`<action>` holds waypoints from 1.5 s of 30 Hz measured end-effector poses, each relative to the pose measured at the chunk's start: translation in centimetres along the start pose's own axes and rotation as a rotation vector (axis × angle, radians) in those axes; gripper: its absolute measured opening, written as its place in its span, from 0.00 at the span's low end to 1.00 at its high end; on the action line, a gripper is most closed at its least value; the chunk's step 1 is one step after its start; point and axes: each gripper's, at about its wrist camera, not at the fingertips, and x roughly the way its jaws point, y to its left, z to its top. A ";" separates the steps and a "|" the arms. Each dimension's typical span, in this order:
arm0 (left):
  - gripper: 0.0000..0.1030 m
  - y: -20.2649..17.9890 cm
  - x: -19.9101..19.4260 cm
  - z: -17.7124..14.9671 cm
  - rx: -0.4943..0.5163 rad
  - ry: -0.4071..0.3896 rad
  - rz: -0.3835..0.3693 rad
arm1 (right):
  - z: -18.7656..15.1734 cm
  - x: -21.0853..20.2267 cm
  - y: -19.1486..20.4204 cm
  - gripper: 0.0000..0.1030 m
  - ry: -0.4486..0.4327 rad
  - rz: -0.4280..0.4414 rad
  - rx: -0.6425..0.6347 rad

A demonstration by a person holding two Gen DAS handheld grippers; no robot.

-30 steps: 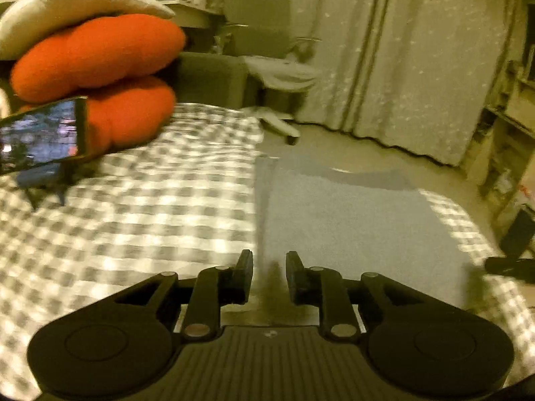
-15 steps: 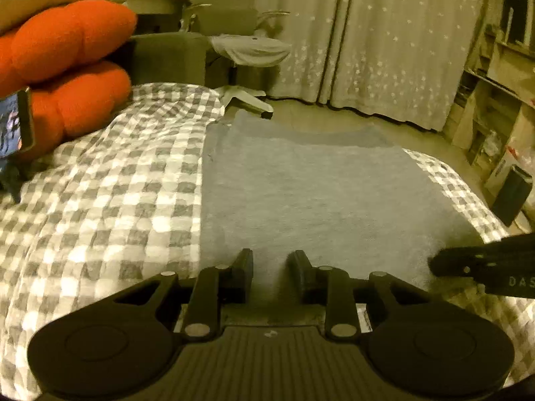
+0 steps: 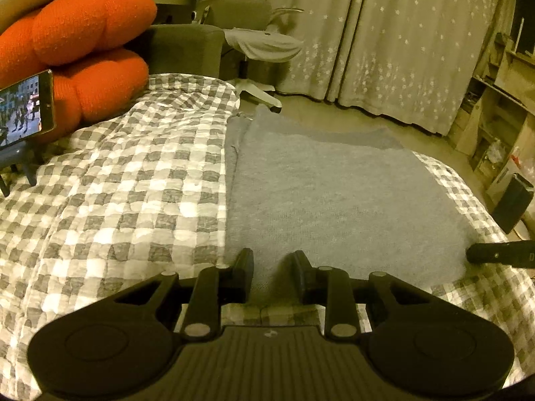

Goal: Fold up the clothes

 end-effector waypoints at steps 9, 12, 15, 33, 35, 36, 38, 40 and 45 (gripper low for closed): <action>0.26 1.0 -0.6 0.4 -0.042 0.015 -0.020 | 0.0 -0.4 -0.9 0.22 -0.013 -0.032 0.021; 0.26 1.4 -0.9 0.6 -0.066 0.009 -0.027 | 0.2 -0.5 -1.1 0.28 -0.014 -0.012 0.050; 0.26 2.0 -1.1 0.8 -0.090 -0.009 -0.009 | 0.3 -0.6 -1.7 0.36 -0.005 0.025 0.091; 0.02 1.9 0.2 0.1 -0.130 0.002 -0.022 | 0.0 0.4 -1.7 0.13 0.000 0.066 0.134; 0.02 2.0 -0.1 0.0 -0.138 0.003 -0.022 | 0.0 0.2 -1.3 0.11 -0.017 0.063 0.111; 0.02 2.0 -0.2 0.0 -0.142 0.004 -0.022 | 0.1 0.2 -1.2 0.11 -0.020 0.061 0.109; 0.02 2.0 -0.4 -0.1 -0.146 0.005 -0.021 | 0.2 0.3 -1.3 0.11 -0.023 0.058 0.112; 0.02 2.0 -0.3 -0.1 -0.143 0.006 -0.017 | 0.3 0.4 -1.5 0.11 -0.021 0.050 0.111; 0.02 1.8 -0.4 -0.4 -0.136 0.010 0.002 | 0.7 0.5 -1.3 0.10 -0.048 -0.002 0.078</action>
